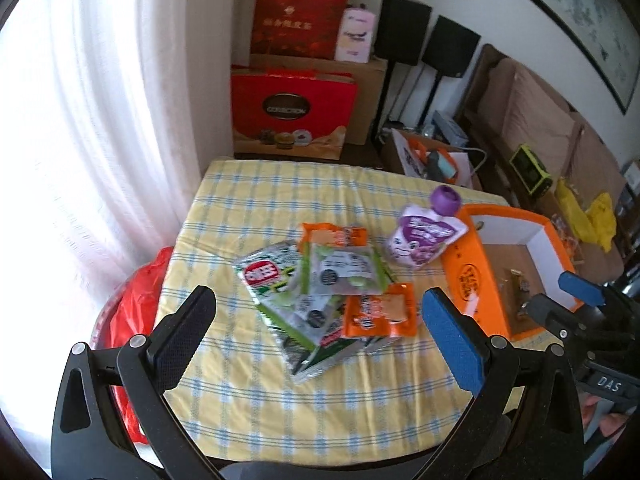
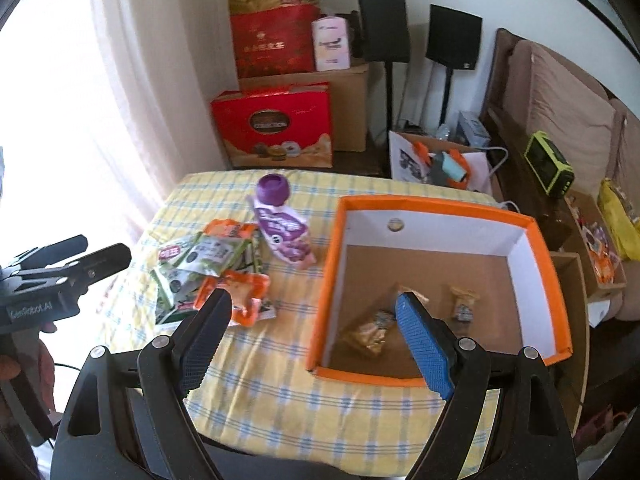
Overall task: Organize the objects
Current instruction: 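Withdraw both tools from the box back toward the snack pile, then grasp the green-and-white cookie packet with the left gripper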
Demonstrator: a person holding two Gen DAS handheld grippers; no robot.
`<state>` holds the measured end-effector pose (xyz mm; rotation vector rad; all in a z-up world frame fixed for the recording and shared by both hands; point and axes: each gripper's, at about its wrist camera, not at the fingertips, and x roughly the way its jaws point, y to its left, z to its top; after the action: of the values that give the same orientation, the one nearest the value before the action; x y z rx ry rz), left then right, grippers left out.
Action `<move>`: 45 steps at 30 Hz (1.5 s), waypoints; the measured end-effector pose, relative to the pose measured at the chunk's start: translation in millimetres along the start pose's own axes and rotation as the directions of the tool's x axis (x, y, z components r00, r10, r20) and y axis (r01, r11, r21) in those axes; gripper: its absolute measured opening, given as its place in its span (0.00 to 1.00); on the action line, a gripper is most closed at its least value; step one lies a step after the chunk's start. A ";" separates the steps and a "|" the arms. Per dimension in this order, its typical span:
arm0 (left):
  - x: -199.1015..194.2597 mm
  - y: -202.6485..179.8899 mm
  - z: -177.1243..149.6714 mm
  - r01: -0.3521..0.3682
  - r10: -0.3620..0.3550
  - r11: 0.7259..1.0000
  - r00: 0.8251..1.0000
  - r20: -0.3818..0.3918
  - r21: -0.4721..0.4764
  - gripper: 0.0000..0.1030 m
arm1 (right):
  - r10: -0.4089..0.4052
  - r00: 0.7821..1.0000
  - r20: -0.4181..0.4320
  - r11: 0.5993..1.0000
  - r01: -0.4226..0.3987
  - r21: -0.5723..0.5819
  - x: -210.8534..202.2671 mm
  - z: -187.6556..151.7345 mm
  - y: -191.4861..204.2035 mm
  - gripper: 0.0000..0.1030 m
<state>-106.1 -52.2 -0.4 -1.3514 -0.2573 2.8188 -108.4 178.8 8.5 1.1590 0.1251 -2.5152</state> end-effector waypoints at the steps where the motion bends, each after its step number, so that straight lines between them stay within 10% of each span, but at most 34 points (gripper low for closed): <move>1: 1.6 3.5 0.5 -0.008 0.008 1.000 1.000 -0.002 -0.001 1.00 | 0.004 1.000 -0.001 1.000 -0.004 -0.003 1.1 0.3 2.0 0.83; 11: 22.5 39.6 1.1 0.045 -0.050 0.996 0.996 -0.067 -0.079 1.00 | 0.063 0.998 -0.022 0.997 -0.064 -0.040 22.8 4.6 28.9 0.82; 18: 47.9 41.8 8.1 0.074 -0.085 0.992 0.990 -0.115 -0.103 0.98 | 0.108 0.992 -0.065 0.993 -0.111 -0.041 49.2 9.8 41.9 0.64; 45: 138.2 -46.0 26.5 0.048 -0.025 0.994 0.973 -0.227 0.094 0.98 | 0.093 0.994 -0.065 0.995 -0.095 -0.039 51.6 -3.7 28.6 0.62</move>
<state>-216.7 -0.2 -84.2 -1.6083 -0.1362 2.5791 -126.1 138.1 -30.5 1.1995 0.1359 -2.3840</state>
